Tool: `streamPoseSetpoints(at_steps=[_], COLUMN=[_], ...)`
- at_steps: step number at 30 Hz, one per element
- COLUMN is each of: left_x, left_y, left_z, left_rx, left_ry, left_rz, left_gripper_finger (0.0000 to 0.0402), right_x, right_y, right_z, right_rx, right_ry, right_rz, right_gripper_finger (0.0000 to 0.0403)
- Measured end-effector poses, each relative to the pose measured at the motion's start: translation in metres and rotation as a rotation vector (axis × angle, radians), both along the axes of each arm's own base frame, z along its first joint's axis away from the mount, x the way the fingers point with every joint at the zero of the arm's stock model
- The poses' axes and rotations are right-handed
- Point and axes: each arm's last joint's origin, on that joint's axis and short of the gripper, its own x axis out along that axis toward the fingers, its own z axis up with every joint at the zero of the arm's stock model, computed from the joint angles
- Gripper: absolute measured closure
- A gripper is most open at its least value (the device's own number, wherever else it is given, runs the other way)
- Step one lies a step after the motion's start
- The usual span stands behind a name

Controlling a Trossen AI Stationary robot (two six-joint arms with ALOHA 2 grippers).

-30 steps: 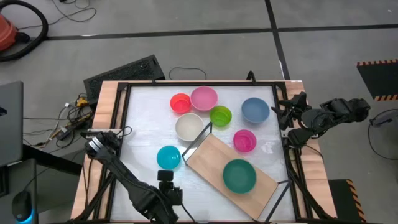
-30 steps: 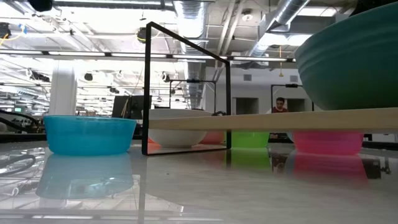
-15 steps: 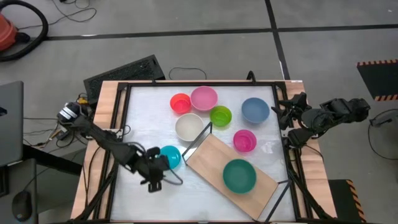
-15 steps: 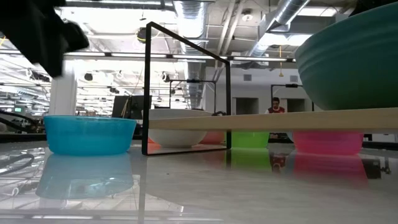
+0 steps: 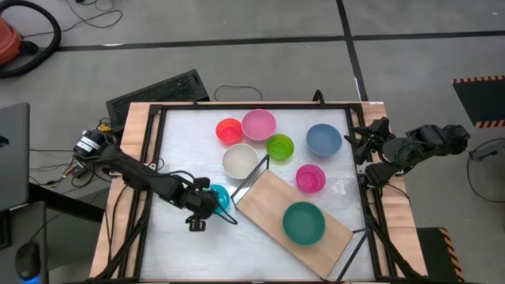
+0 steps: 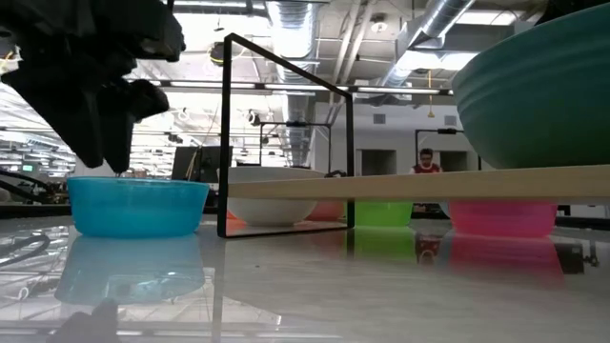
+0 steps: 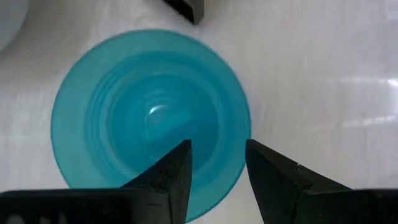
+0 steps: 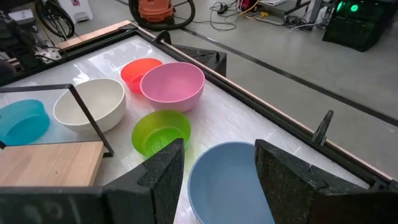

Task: Place and stack bowls onto a shelf
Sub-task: Put the small blue bowl on the shelf

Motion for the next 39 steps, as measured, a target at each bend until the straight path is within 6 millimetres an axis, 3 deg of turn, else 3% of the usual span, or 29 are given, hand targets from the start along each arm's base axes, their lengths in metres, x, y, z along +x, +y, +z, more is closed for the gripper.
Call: streamPoseSetpoints(at_steps=[11,16,18,23,29,34,39], left_x=[0.011,0.013,0.014,0.016,0.032,0.049,0.050], left_y=[-0.009,-0.011,-0.011,-0.015,-0.027,-0.043,-0.045], left_z=[-0.027,-0.045,-0.047,-0.039,-0.001,0.063,0.134], left_rx=[-0.022,-0.038,-0.058,-0.054,-0.063,-0.122,-0.157], left_ry=[0.090,0.178,0.193,0.199,0.154,0.066,-0.001], left_rz=[-0.094,-0.026,0.015,0.072,0.135,0.158,0.187], left_gripper_finger=[0.0265,0.0272,0.0293,0.0388,0.0401,0.0401,0.0401], right_x=[-0.001,-0.001,-0.001,-0.001,-0.001,-0.001,-0.002], right_y=[0.000,0.000,0.000,0.000,0.000,0.000,-0.001], right_z=[-0.001,-0.001,-0.001,-0.001,-0.001,-0.001,-0.002], right_rx=[-0.006,-0.007,-0.007,0.001,0.001,0.001,-0.005], right_ry=[0.014,0.015,0.015,0.005,0.005,0.005,0.026], right_rz=[0.000,-0.001,-0.002,-0.011,-0.011,-0.011,-0.011], right_gripper_finger=[0.0182,0.0182,0.0182,0.0182,0.0182,0.0182,0.0182])
